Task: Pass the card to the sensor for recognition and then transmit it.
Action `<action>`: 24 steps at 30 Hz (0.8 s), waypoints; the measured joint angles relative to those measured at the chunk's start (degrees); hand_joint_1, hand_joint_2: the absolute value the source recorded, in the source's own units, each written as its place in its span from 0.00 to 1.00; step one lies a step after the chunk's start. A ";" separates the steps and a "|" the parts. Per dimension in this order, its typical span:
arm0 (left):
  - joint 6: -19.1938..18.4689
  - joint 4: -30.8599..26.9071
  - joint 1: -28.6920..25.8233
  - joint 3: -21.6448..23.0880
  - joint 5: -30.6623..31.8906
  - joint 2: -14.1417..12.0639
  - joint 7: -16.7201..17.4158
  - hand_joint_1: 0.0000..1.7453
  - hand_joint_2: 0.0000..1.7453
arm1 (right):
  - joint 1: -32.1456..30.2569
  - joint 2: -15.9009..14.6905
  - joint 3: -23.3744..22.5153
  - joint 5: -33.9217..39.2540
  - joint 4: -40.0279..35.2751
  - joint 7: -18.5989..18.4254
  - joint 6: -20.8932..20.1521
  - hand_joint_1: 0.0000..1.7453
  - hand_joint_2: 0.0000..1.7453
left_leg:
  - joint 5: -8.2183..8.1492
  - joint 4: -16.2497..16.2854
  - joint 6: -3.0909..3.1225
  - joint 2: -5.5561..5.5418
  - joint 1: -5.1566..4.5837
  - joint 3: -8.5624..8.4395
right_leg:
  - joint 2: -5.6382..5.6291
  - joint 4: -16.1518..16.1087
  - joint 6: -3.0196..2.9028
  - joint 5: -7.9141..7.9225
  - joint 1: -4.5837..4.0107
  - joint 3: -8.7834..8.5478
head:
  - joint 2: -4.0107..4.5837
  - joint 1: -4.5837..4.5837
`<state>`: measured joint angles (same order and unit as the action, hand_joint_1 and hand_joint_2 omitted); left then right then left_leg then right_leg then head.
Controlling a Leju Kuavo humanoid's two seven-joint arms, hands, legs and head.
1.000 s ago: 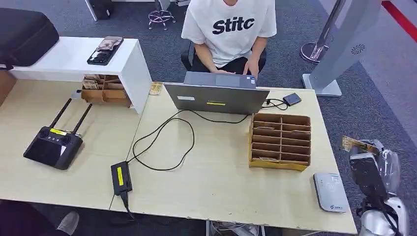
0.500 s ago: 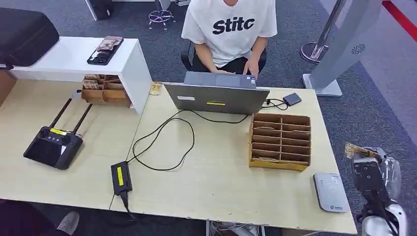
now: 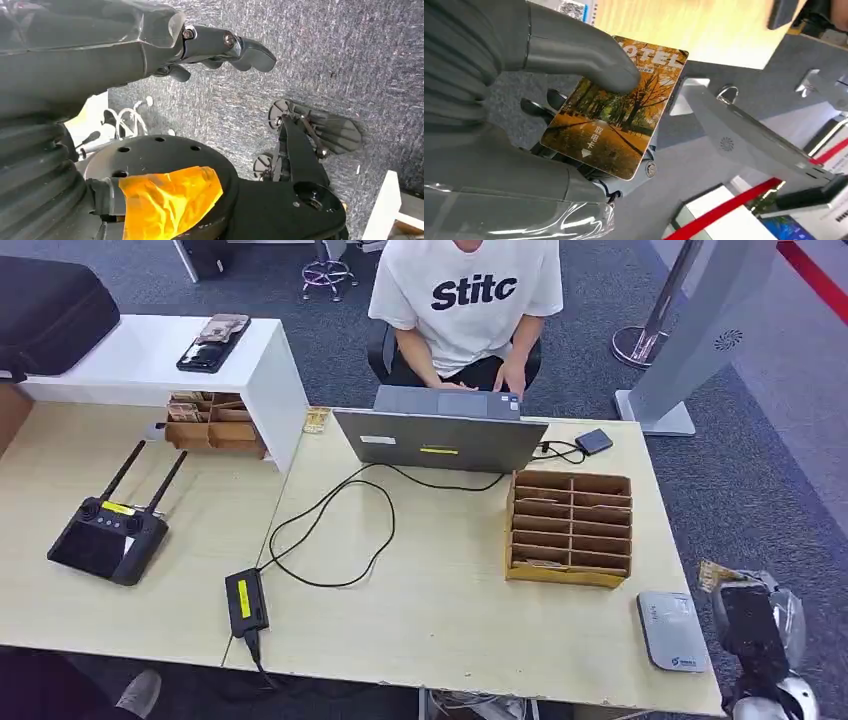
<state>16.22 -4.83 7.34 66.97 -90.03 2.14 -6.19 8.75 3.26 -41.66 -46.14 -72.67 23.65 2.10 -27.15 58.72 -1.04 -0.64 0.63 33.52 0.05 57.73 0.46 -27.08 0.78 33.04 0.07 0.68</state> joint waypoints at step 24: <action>0.04 0.00 0.01 0.00 0.00 0.00 0.02 0.00 1.00 | -0.03 0.07 -2.36 -0.26 8.79 0.87 -0.02 1.00 1.00 | 0.00 0.00 0.00 0.00 0.00 0.00 | 0.00 0.00 0.00 0.00 0.00 0.00 | 0.00 0.02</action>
<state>16.26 -4.83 7.35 66.97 -90.03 2.14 -6.16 8.72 3.32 -44.02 -46.40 -63.89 24.52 2.08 -27.15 58.72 -1.04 -0.63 0.64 33.51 0.05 57.74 0.46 -27.08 0.78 33.04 0.07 0.70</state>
